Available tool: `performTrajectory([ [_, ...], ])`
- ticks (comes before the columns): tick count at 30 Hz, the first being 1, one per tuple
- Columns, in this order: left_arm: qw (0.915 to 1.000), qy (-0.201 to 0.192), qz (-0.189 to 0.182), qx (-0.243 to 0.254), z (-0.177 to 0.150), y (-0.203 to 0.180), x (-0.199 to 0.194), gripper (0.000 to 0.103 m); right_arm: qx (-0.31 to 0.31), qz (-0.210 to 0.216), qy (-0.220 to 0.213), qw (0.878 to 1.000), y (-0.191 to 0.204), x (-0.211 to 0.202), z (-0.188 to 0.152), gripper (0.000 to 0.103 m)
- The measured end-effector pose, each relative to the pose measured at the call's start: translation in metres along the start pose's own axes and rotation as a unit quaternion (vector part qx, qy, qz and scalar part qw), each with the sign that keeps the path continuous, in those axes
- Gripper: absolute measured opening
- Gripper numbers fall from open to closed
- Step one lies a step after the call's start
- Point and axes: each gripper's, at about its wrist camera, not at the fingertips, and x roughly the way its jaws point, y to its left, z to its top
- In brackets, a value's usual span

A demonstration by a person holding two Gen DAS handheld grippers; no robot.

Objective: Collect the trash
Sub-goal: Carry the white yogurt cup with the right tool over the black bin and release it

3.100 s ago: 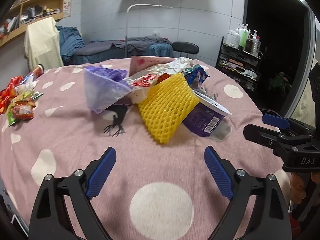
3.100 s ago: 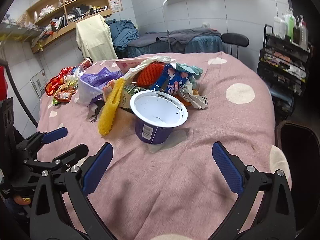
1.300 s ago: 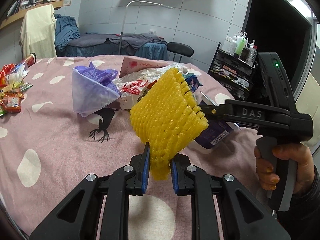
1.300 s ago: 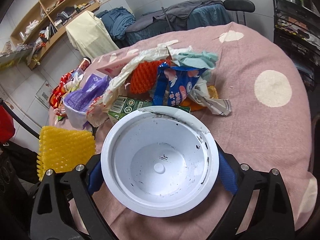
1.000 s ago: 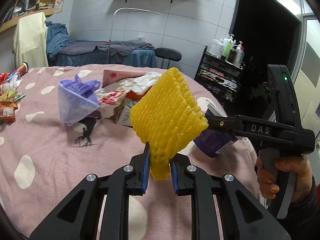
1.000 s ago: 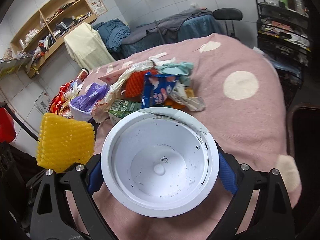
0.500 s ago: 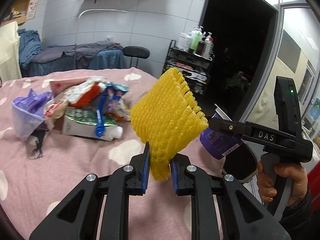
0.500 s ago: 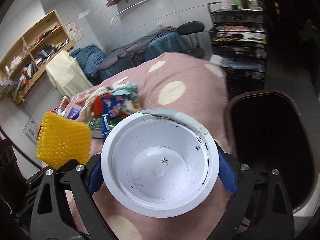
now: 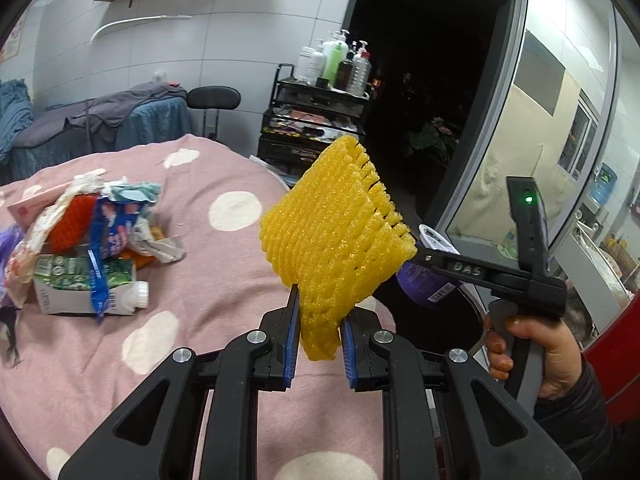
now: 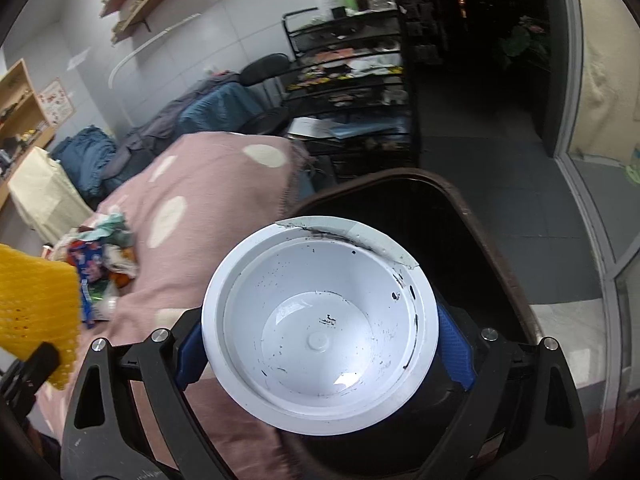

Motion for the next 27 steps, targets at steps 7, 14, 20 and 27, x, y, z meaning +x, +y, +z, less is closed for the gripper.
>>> performTrajectory([
  [7,0.9997,0.022,-0.011,0.003,0.002,-0.010,0.022,0.018,-0.041,-0.074,0.043,0.995,-0.005,0.037,-0.006,0.091],
  [14,0.9992,0.036,-0.016,0.005,0.001,-0.015,0.035,0.018,-0.075,-0.110,0.075,0.988,0.001,0.058,-0.014,0.091],
  [20,0.9988,0.044,-0.020,0.007,0.002,-0.017,0.043,0.018,-0.063,-0.090,0.081,0.991,-0.001,0.058,-0.021,0.092],
  [27,0.9986,0.046,-0.025,0.008,0.005,-0.019,0.047,0.018,-0.050,-0.076,0.076,0.993,-0.004,0.053,-0.024,0.095],
])
